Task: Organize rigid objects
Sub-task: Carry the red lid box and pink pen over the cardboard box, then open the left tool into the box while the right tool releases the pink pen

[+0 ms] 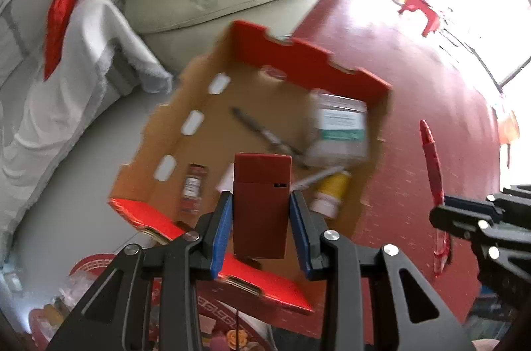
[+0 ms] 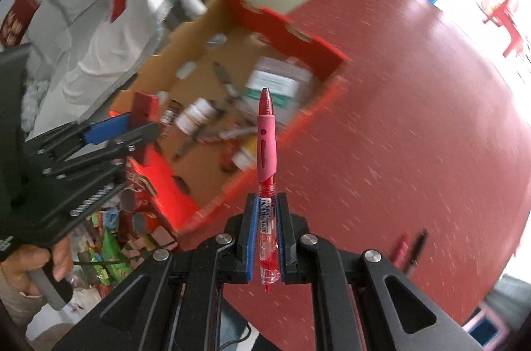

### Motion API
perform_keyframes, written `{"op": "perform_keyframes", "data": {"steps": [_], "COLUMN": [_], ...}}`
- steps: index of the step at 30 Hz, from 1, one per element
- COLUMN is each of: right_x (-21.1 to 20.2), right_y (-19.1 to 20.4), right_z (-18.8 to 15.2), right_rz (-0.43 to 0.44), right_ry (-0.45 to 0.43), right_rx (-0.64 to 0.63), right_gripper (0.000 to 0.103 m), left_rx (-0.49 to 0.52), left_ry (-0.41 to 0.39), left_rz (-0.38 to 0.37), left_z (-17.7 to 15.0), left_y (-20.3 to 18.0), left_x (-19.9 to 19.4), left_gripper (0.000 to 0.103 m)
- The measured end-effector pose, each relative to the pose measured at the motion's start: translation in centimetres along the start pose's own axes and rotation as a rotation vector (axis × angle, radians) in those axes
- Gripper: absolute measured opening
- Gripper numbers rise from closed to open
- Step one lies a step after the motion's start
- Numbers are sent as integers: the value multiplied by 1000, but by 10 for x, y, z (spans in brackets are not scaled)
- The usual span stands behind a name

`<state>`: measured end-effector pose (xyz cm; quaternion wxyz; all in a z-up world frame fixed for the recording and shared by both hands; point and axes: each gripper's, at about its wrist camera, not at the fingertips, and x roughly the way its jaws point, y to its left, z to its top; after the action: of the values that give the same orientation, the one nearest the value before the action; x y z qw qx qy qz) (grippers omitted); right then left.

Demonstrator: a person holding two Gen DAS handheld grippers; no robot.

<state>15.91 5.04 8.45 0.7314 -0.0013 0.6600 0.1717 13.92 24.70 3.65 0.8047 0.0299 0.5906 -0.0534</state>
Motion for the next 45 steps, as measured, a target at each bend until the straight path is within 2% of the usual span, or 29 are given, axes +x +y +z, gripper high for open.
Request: {"op": "perform_keyframes", "data": {"steps": [5,13,23,40,41,42,43,45], "right_x": [22,57,84,102,102,103,103,104], "right_y": [35,56,63,59,59,59,58,57], "right_z": [27,50,60,64,64,64,64,64], "right_rz": [19,34,11,-19,-19,-20,-23,-22], "right_ry": [27,86,138,173,174,175,175,179], "right_rx": [-55,-63,-59,-59,-58,-56,-55,-56], "right_gripper": [11,11,11,11,11,11,11,11], "left_rx": [-43,-55,-53,-23,-21,-20,-20,-21], "left_ry": [23,65,108,167,168,168,165,144], "left_rz": [25,33,32,69,69,68,72,93], "left_z": [8,15,17,18,18,19,19,20], "left_y": [32,46,46,41,41,41,40,40], "left_x": [18,46,69,93,93,94,93,90], "left_gripper": [37,37,37,38,39,48,66,84]}}
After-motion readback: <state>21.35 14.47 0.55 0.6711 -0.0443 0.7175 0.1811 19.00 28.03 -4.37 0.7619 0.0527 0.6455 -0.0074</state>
